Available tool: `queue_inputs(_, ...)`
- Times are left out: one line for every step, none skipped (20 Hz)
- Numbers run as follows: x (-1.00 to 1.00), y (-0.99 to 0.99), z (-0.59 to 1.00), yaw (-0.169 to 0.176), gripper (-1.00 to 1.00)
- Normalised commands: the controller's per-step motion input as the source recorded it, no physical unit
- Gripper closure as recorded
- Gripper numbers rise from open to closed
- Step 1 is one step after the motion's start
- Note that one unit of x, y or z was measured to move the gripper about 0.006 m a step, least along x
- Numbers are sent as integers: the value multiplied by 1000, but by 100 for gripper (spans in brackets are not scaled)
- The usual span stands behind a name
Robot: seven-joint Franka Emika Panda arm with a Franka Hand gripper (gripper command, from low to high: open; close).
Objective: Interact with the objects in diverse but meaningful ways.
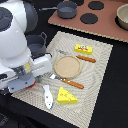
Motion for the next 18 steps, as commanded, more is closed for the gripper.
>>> queue_inputs(0,-63,454,0,-100)
queue_inputs(0,-77,423,0,-100)
queue_inputs(0,-54,360,0,-100)
queue_inputs(-23,-46,269,19,-100)
queue_inputs(-63,-14,220,43,-100)
queue_inputs(-63,0,220,56,-100)
queue_inputs(-37,0,243,57,-100)
queue_inputs(-51,26,314,65,-100)
queue_inputs(-77,51,309,71,-100)
queue_inputs(-71,171,329,79,-100)
queue_inputs(-74,263,334,81,-100)
queue_inputs(-120,317,303,75,-100)
queue_inputs(-229,303,220,59,-100)
queue_inputs(-300,317,211,62,-100)
queue_inputs(-326,371,189,77,-100)
queue_inputs(-309,426,223,107,-100)
queue_inputs(-303,406,291,121,-100)
queue_inputs(-337,409,377,115,-100)
